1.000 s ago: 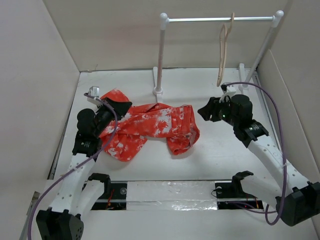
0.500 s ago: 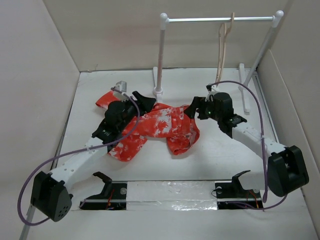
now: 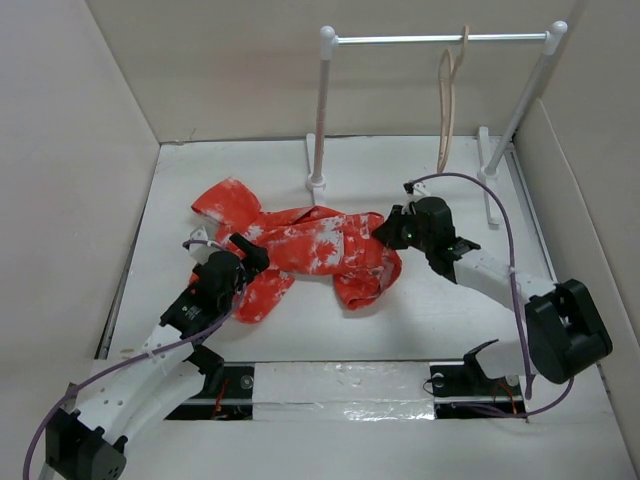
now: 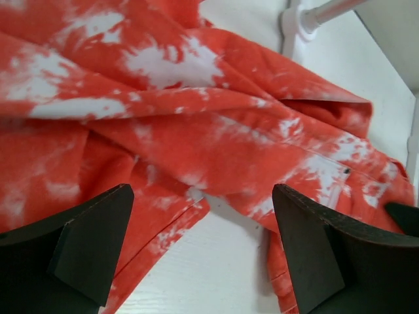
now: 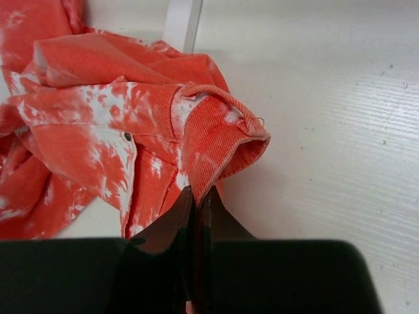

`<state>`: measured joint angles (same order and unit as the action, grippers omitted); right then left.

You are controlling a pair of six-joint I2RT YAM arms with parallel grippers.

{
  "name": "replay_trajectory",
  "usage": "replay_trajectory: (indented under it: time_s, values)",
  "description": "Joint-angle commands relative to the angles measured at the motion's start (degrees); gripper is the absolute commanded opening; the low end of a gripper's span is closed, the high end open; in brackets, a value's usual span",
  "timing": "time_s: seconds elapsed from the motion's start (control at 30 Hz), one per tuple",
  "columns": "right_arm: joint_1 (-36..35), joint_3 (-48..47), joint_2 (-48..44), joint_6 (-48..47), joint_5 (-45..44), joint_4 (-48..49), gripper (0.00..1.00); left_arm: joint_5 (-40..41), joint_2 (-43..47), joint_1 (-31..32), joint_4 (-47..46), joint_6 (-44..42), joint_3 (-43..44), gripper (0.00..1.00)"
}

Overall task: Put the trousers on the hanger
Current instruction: Flatten out the trousers at the center of the board.

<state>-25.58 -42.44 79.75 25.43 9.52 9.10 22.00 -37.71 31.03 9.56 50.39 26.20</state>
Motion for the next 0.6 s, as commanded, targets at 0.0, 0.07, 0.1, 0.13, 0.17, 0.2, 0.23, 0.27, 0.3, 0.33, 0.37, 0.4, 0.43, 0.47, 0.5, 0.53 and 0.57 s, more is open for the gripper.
replay_trajectory:
  time_s: [0.0,0.07,0.1,0.13,0.17,0.2,0.23,0.27,0.3,0.33,0.37,0.4,0.43,0.47,0.5,0.53,0.57]
  values:
    - [0.18,1.04,-7.73,0.5,-5.1,4.88,0.01,4.71,2.12,-0.7,5.2,4.62,-1.32,0.87]
    - [0.18,1.74,-11.17,0.5,-7.75,3.12,0.0,4.72,2.56,-1.4,5.2,5.42,-1.58,0.88]
    - [0.88,1.74,-12.84,-0.2,-9.24,2.24,0.0,4.46,2.82,-2.1,4.59,6.2,-2.02,0.89]
    - [1.58,1.83,-15.99,-0.64,-9.78,0.32,0.0,4.2,2.73,-2.11,4.07,6.65,-2.37,0.9]
    - [1.59,1.83,-17.5,-1.08,-11.17,-0.74,0.0,3.93,2.65,-2.81,3.36,6.74,-2.73,0.93]
    - [2.2,1.83,-18.82,-1.78,-11.45,-1.71,0.0,3.75,2.12,-2.81,2.05,6.91,-3.08,0.93]
    - [2.2,1.92,-21.19,-1.96,-12.41,-3.63,0.0,4.01,1.68,-2.81,1.6,7.61,-3.25,0.93]
    - [2.9,1.92,-22.25,-2.14,-12.68,-4.61,0.0,4.1,1.16,-3.34,1.43,8.14,-3.17,0.94]
    - [2.91,2.18,-23.31,-2.49,-13.03,-5.58,0.0,4.1,0.11,-4.21,0.12,8.58,-3.34,0.94]
    - [2.91,2.62,-24.36,-2.67,-13.47,-6.63,0.0,2.97,-0.43,-4.74,-1.2,8.58,-3.6,0.94]
    - [3.52,3.06,-26.29,-2.93,-13.65,-6.9,0.0,2.0,-1.74,-5.36,-2.6,8.58,-4.3,0.95]
    - [3.52,4.1,-27.26,-3.19,-13.65,-7.17,0.0,0.78,-2.53,-5.97,-4.88,8.76,-4.57,0.96]
    - [4.05,4.64,-28.14,-3.37,-13.65,-7.6,0.0,-1.85,-3.32,-7.2,-5.69,8.93,-4.84,0.96]
    - [4.05,5.51,-29.72,-3.81,-13.39,-7.7,0.0,-3.61,-4.98,-7.9,-7.09,9.63,-5.36,0.96]
    - [4.05,5.52,-30.34,-4.07,-13.12,-7.7,0.0,-3.8,-5.61,-7.91,-7.8,10.07,-5.71,0.96]
    - [4.57,6.3,-31.05,-4.16,-12.86,-8.05,0.0,-3.89,-5.96,-7.91,-8.5,10.51,-6.15,0.96]
    - [4.58,6.49,-31.58,-4.25,-12.42,-8.4,0.0,-4.15,-6.4,-7.91,-9.12,11.47,-6.68,0.96]
